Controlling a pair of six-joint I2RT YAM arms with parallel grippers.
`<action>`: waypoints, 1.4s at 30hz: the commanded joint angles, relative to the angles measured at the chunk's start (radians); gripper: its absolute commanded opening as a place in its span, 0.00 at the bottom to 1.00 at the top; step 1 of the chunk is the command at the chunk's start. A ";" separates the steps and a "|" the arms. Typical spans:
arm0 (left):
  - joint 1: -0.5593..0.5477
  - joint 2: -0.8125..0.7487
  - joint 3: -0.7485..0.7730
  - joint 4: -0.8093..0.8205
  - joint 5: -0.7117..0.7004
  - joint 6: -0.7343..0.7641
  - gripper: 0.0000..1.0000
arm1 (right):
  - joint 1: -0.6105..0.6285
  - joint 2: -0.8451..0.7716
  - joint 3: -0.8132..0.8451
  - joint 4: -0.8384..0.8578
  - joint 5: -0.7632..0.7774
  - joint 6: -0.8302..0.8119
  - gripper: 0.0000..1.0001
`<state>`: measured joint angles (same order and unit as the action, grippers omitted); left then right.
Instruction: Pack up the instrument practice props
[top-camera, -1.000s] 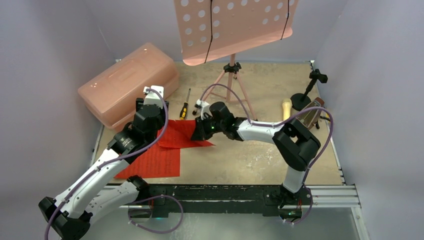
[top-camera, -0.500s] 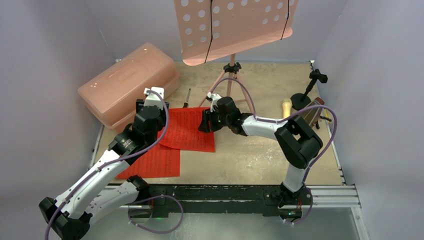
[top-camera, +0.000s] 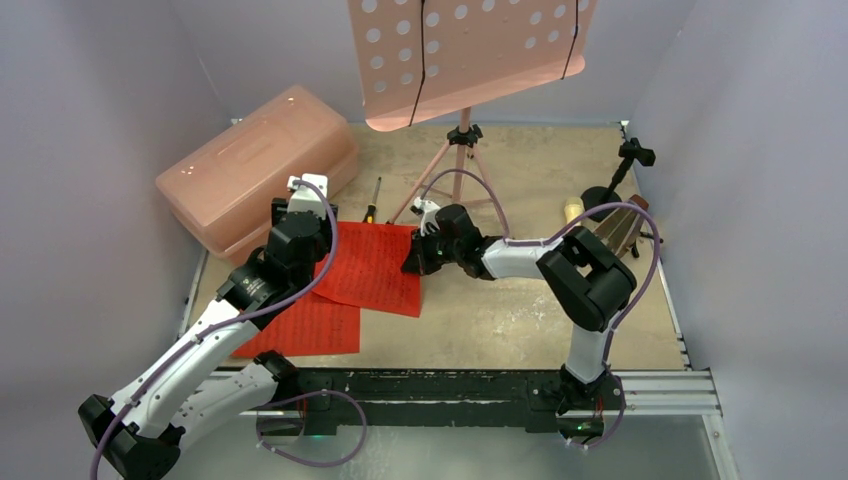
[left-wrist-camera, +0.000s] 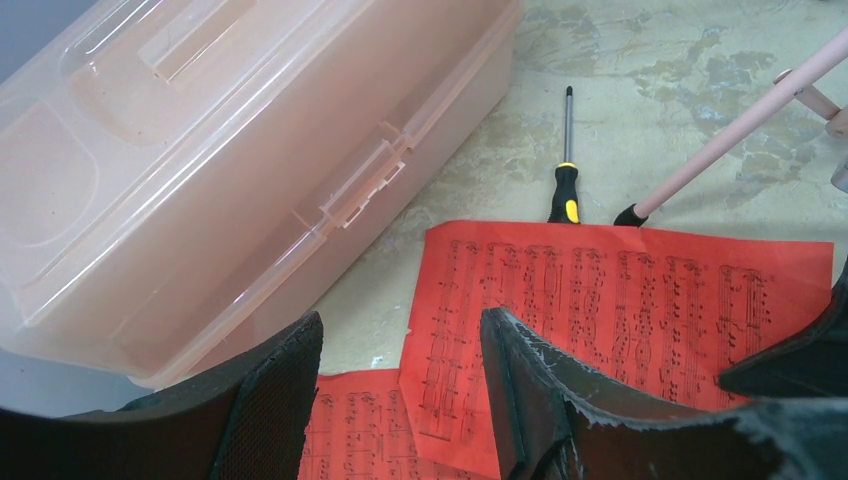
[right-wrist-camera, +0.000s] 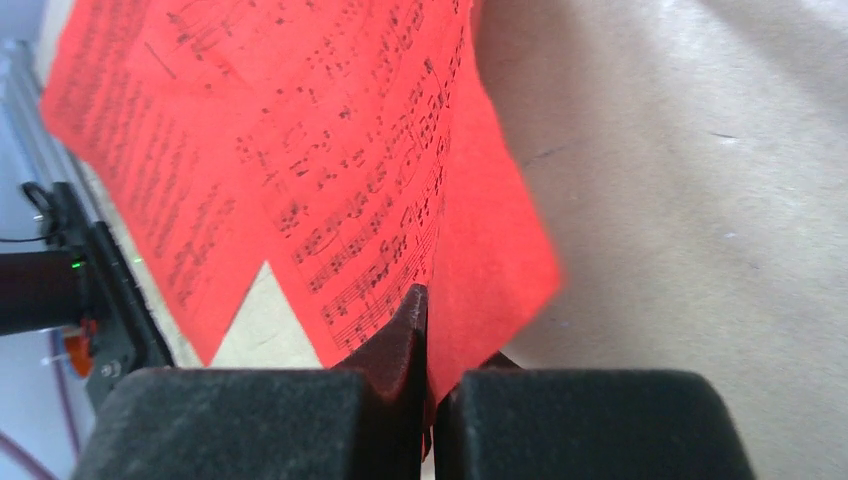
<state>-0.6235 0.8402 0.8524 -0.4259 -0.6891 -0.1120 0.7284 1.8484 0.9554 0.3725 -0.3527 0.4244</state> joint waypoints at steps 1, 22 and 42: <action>0.008 -0.009 -0.006 0.048 -0.006 0.000 0.58 | 0.009 -0.005 -0.022 0.152 -0.158 0.077 0.00; 0.014 -0.040 -0.013 0.054 -0.006 -0.007 0.58 | 0.234 0.123 0.084 0.348 -0.302 0.242 0.00; 0.022 -0.068 -0.020 0.063 -0.010 -0.012 0.58 | 0.314 0.297 0.324 0.377 -0.280 0.301 0.00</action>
<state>-0.6086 0.7887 0.8371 -0.4049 -0.6891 -0.1127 1.0260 2.1208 1.2140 0.7246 -0.6205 0.7158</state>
